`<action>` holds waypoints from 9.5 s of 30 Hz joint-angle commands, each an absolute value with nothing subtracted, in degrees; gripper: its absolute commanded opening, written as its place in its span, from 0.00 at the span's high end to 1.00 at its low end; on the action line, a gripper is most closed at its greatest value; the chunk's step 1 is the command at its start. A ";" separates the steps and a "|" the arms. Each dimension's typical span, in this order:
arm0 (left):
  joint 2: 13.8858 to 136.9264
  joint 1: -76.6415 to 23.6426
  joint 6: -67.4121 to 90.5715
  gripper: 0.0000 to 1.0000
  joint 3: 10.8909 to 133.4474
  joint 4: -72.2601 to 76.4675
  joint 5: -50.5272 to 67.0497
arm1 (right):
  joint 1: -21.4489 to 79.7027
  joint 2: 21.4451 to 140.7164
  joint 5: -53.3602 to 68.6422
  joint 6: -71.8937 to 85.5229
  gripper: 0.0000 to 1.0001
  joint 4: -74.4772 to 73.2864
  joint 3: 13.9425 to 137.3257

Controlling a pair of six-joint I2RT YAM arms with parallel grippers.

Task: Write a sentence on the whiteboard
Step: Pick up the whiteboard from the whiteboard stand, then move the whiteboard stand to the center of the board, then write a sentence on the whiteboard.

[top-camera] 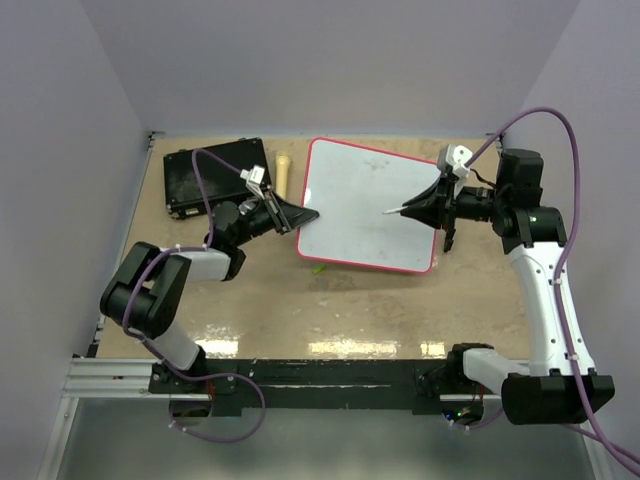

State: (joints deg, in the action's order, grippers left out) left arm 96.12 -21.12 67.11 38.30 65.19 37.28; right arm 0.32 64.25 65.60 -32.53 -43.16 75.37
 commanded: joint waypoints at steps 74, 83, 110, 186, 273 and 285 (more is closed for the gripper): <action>86.04 -22.93 64.24 1.00 27.24 79.36 37.88 | 0.18 63.90 69.79 -28.92 1.00 -30.50 64.60; 92.37 -25.57 65.75 1.00 29.27 81.92 36.48 | 0.09 63.98 69.79 -28.83 1.00 -29.97 63.98; 99.75 -25.93 65.22 1.00 35.24 75.15 33.31 | 0.18 63.81 69.87 -28.92 1.00 -29.79 63.28; 115.57 -25.84 55.55 0.59 62.84 47.55 45.26 | 0.18 63.81 70.49 -30.94 1.00 -31.46 63.46; 74.88 -30.58 13.72 1.00 21.01 83.92 4.30 | 0.09 67.06 70.75 -29.97 1.00 -35.42 73.13; 72.25 -32.96 4.31 1.00 17.23 72.00 6.68 | 0.18 65.92 71.46 -29.35 1.00 -32.26 69.17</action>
State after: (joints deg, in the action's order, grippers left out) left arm 74.39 -32.80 14.11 18.28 72.99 7.31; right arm 0.32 67.72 69.78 -30.33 -34.92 69.76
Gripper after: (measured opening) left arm 0.159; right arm 0.161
